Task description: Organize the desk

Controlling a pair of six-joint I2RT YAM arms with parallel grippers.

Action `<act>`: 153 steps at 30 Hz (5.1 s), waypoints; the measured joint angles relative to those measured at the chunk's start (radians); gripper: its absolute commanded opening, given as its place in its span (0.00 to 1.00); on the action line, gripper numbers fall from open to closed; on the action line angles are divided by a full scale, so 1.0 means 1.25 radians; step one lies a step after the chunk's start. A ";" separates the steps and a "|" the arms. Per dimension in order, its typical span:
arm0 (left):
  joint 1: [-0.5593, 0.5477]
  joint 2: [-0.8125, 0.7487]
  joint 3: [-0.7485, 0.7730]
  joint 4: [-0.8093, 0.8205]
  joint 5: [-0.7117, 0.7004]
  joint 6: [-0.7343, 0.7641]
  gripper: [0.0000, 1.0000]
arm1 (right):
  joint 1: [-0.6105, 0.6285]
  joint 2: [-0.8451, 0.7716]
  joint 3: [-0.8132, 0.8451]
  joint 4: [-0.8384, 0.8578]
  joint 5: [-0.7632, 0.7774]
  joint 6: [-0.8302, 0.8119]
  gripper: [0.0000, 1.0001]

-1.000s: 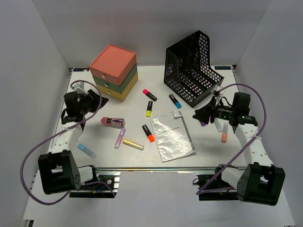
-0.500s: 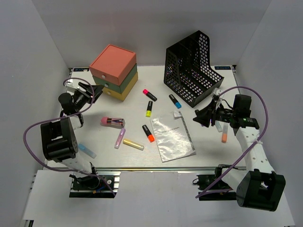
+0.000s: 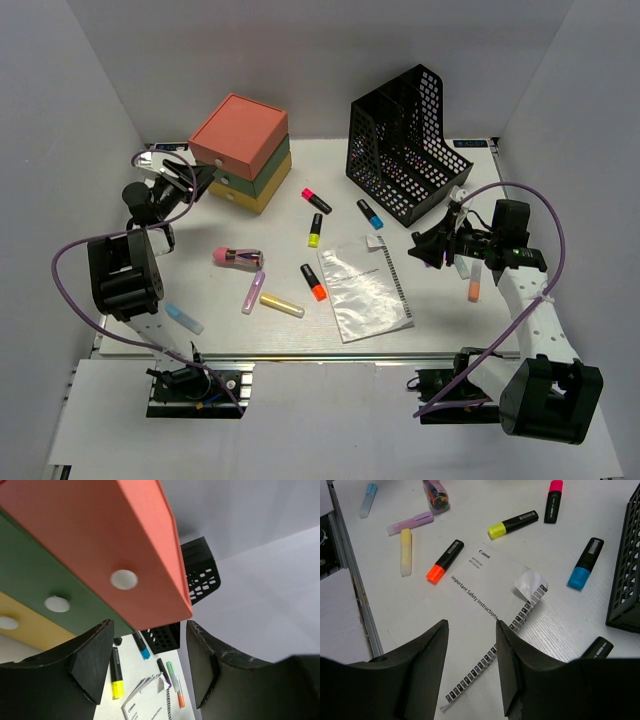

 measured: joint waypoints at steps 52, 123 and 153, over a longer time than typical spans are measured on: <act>-0.063 0.068 0.111 -0.128 -0.159 0.044 0.37 | 0.000 0.030 -0.001 0.001 0.038 -0.001 0.48; -0.005 -0.543 -0.090 -1.126 -0.375 0.236 0.64 | -0.002 0.027 -0.005 0.000 0.083 -0.010 0.49; -0.219 -0.256 0.000 -1.251 -0.501 0.002 0.73 | -0.007 0.007 -0.005 0.001 0.102 -0.010 0.50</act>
